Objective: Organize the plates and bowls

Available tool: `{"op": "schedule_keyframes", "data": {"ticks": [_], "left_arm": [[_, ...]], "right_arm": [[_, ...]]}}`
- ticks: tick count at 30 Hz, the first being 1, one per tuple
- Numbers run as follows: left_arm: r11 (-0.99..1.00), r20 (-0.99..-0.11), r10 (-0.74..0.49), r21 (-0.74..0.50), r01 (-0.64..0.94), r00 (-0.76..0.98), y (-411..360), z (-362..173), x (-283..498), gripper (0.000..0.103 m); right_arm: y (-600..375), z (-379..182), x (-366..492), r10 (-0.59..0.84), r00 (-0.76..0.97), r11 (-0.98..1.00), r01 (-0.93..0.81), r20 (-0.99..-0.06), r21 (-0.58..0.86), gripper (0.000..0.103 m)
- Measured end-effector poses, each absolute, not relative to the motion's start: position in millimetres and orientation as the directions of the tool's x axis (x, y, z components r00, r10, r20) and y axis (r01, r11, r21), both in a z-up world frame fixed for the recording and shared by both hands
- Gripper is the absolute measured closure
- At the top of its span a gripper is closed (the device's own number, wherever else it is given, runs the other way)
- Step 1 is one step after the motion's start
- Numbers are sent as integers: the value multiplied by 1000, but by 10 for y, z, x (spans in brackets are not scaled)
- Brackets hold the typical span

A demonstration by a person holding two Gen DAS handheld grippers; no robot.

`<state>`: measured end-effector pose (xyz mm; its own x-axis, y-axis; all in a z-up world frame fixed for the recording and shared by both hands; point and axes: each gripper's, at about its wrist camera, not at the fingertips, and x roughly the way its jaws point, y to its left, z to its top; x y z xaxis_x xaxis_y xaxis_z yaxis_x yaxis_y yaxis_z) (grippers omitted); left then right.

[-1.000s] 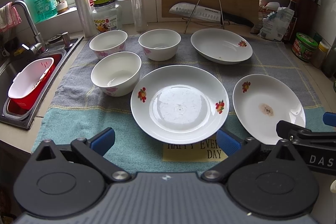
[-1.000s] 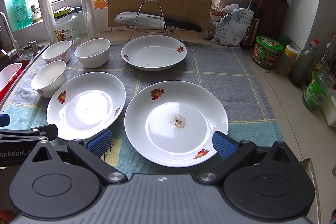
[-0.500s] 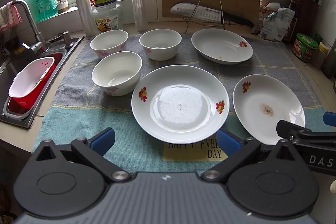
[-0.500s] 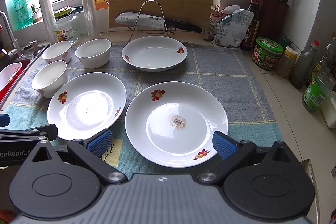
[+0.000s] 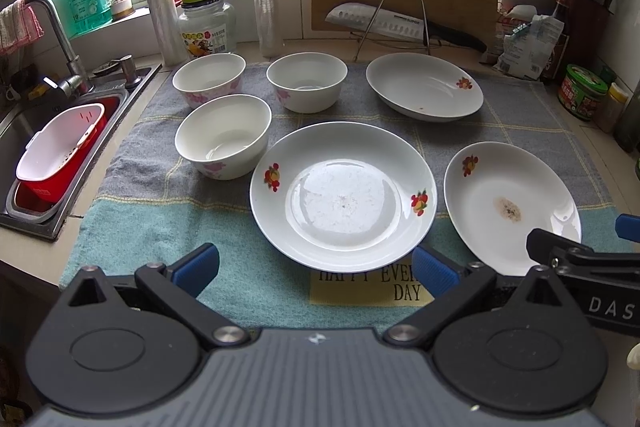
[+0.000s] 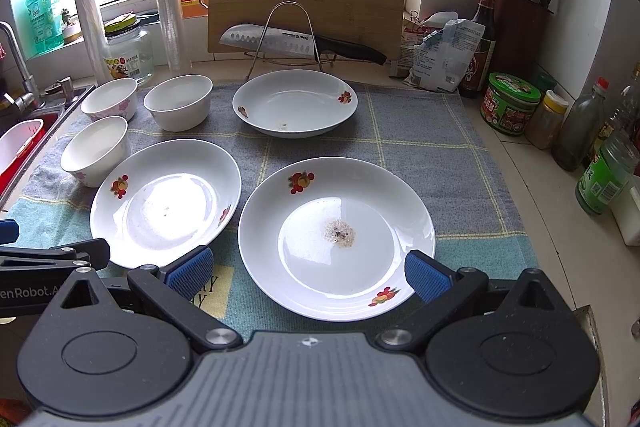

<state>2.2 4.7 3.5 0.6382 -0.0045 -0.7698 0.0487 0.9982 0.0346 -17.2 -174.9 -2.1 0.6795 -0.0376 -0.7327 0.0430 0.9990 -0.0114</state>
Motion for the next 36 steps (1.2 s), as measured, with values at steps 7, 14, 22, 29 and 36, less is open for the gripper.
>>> {"op": "schedule_keyframes", "data": {"ticks": [7,14,22,29,36], "left_arm": [[998,-769,-4,35,49,639,45,33,24,1],[998,-769,-7,33,51,639,37,35,26,1],[998,-768,-13,30,56,640,9,33,30,1],[997,-768,-42,9,77,639,38,4,27,1],[996,-758,-51,5,84,650,81,-22,30,1]], "right_arm": [[-1751,-16,-163,-38,680,999,41,-732,-15,0],[-1768,-5,-161,-37,684,999,38,-728,-15,0],[-1776,-12,-182,-36,688,999,37,-725,-15,0],[-1779,-32,-191,-31,692,999,28,-721,-17,0],[-1878,-124,-185,-37,692,999,17,-721,-36,0]]}}
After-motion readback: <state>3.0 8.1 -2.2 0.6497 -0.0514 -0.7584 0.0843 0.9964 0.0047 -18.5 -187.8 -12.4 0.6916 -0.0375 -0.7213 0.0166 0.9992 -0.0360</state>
